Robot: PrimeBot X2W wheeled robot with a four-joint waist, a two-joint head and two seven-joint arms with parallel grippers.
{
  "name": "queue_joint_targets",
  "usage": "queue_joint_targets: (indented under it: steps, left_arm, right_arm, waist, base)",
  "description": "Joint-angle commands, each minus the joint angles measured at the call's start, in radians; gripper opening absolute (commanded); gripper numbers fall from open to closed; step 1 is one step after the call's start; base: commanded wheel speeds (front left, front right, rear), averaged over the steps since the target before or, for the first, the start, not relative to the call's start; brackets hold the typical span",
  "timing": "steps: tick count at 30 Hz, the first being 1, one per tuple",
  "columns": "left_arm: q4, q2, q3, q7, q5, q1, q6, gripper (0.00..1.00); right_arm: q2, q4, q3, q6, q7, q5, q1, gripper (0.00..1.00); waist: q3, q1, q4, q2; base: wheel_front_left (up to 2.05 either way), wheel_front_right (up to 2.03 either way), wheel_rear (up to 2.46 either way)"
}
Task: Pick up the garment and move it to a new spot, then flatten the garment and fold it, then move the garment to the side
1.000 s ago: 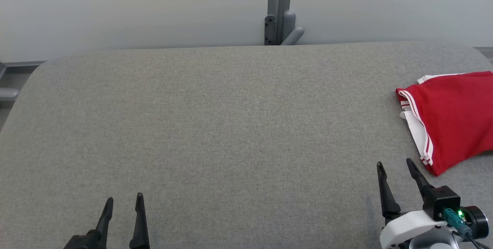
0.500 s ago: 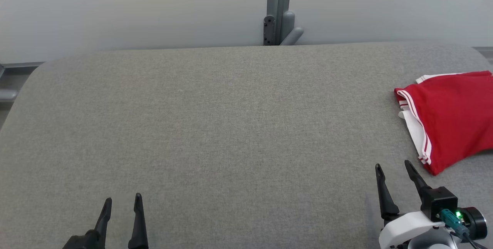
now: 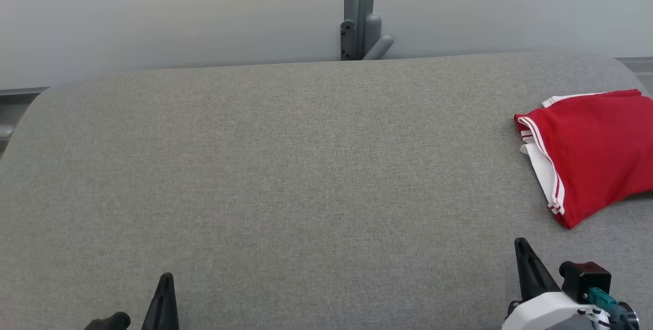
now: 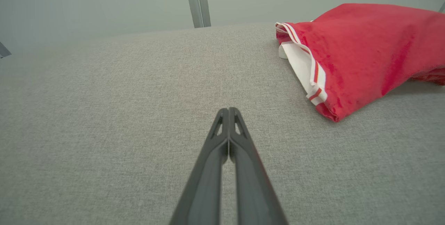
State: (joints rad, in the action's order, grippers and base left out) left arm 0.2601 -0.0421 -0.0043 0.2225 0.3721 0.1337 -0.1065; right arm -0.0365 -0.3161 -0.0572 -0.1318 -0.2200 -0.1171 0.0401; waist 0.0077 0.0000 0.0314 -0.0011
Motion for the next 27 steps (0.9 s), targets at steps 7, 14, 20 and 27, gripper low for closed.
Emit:
queue_joint_targets:
  steps: [7, 14, 20, 27]
  left_arm:
    - [-0.017, -0.003, 0.017, -0.036, 0.147, -0.045, -0.005, 0.0]
    - [-0.018, -0.003, 0.026, -0.062, 0.242, -0.062, -0.007, 0.0]
    - [-0.019, -0.004, 0.034, -0.087, 0.331, -0.078, -0.008, 0.0]
    - [-0.02, -0.005, 0.043, -0.113, 0.429, -0.096, -0.01, 0.0]
  right_arm:
    - [-0.006, 0.028, -0.006, 0.0, 0.035, -0.179, -0.033, 0.0]
    - [-0.007, 0.034, -0.01, 0.0, 0.06, -0.293, -0.042, 0.0]
    - [-0.008, 0.039, -0.014, 0.0, 0.084, -0.401, -0.051, 0.0]
    - [-0.009, 0.043, -0.019, 0.001, 0.111, -0.517, -0.062, 0.0]
  waist:
    - [0.0, 0.0, -0.002, 0.0001]
    - [-0.001, 0.0, -0.004, 0.0002]
    - [-0.001, 0.0, -0.005, 0.0002]
    - [-0.001, 0.0, -0.007, 0.0003]
  base:
    - [0.0, 0.0, 0.0]
    - [0.0, 0.0, 0.0]
    - [0.0, 0.0, 0.0]
    - [0.0, 0.0, 0.0]
